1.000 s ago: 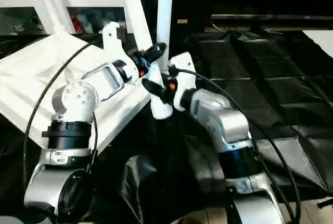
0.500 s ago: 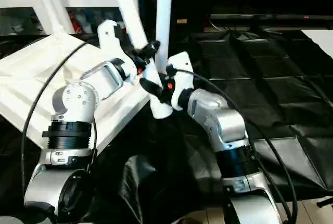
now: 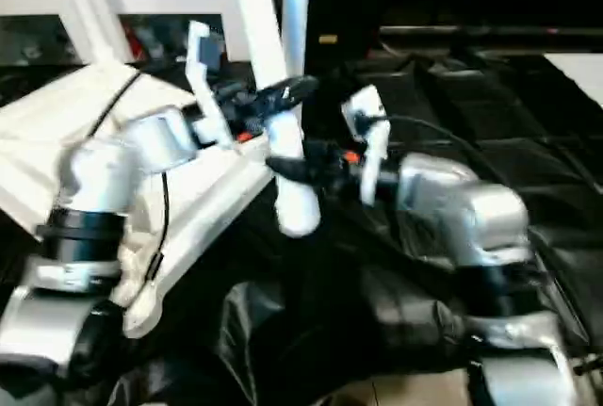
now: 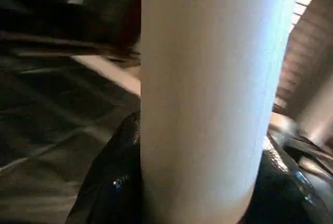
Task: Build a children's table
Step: Pick table leg
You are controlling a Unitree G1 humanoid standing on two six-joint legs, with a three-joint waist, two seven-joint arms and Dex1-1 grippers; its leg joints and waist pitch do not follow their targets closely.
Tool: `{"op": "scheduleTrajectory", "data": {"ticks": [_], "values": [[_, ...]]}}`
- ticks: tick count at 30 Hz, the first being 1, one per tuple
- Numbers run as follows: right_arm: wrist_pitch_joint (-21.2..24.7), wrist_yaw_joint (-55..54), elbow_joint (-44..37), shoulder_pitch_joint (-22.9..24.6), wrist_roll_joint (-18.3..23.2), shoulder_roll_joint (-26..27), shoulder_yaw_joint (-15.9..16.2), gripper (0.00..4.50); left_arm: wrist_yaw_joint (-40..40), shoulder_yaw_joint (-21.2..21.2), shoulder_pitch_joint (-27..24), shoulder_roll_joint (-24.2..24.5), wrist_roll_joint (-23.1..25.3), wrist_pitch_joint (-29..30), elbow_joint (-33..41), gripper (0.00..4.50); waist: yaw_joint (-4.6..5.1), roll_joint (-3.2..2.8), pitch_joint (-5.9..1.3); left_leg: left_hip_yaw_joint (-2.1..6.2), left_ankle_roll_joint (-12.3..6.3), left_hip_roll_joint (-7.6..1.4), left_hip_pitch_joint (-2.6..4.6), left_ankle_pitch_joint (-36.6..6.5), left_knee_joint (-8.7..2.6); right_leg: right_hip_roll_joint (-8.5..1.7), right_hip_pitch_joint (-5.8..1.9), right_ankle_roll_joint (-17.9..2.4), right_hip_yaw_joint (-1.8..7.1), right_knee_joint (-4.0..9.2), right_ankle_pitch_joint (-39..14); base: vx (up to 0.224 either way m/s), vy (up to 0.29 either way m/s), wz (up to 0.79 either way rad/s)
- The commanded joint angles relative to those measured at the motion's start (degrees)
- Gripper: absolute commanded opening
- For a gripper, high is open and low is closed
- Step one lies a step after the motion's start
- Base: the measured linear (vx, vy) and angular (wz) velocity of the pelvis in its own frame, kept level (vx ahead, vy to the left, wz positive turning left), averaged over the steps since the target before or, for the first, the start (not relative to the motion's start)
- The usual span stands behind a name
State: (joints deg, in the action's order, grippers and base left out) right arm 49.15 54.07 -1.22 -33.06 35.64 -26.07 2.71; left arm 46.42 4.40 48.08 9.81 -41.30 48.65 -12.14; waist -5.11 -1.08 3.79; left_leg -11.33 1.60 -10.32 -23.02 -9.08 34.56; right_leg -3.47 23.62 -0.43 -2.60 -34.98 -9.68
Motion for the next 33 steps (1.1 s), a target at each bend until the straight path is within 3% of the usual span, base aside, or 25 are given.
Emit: {"op": "scheduleTrajectory", "data": {"ticks": [1,6,19,27,29,32,33], "values": [[1.38,1.36,-1.39,0.95,0.26,-1.49,0.37,3.04,4.83,-0.29,0.69,1.15,-2.38,0.48,2.86,1.88,-0.16,0.77,-4.59,1.26,-1.87,-2.36,1.72,-8.92,-3.20,-4.05,-3.07,-10.27,2.15,4.34,-15.04,0.000,0.000,0.00],[1.87,2.05,-2.27,1.92,-0.57,-2.44,2.53,3.04,11.01,-0.40,0.27,1.91,-7.00,2.64,6.14,1.88,-0.03,0.64,-4.52,1.27,-0.64,-2.40,1.87,-10.23,-3.24,-4.06,-2.85,-10.32,2.19,4.38,-16.31,0.000,0.000,0.00],[1.60,-1.55,-0.45,1.44,-0.28,-0.03,1.13,1.98,12.60,-0.90,0.47,2.14,-6.24,1.81,4.41,1.88,-0.02,0.55,-4.62,1.40,0.20,-2.31,1.84,-10.62,-3.26,-4.06,-2.92,-9.79,2.20,4.38,-16.64,0.000,0.000,0.00],[1.09,-3.31,-0.37,1.50,-0.33,1.67,0.50,1.89,10.67,-0.65,0.10,1.52,-5.59,1.20,3.95,1.88,-0.03,0.53,-4.73,1.36,-0.05,-2.32,1.80,-9.73,-3.17,-4.07,-2.94,-10.07,2.18,4.21,-15.24,0.000,0.000,0.00],[0.63,-4.81,-0.50,1.54,-0.49,2.86,0.23,1.89,6.01,0.15,0.44,0.32,-3.88,-0.08,2.64,2.44,0.00,0.49,-4.74,1.38,-0.01,-2.34,1.70,-9.59,-3.18,-4.06,-3.04,-10.21,2.18,4.12,-14.57,0.000,0.000,0.00],[-0.27,-7.51,-0.45,1.42,-1.40,4.67,0.08,1.88,-0.82,0.65,0.44,-1.13,-0.12,-3.19,2.05,2.64,0.01,0.54,-4.76,1.36,0.52,-2.43,1.94,-10.03,-3.16,-4.02,-2.86,-10.26,2.19,4.26,-14.65,0.000,0.000,0.00],[-0.31,-7.58,-0.44,1.42,-1.44,4.71,0.08,1.88,-0.97,0.66,0.43,-1.16,-0.03,-3.26,2.04,2.79,0.04,0.65,-4.74,1.42,0.49,-2.29,1.66,-9.78,-3.21,-4.06,-3.16,-9.83,2.16,4.22,-14.83,0.000,0.000,0.00]]}}
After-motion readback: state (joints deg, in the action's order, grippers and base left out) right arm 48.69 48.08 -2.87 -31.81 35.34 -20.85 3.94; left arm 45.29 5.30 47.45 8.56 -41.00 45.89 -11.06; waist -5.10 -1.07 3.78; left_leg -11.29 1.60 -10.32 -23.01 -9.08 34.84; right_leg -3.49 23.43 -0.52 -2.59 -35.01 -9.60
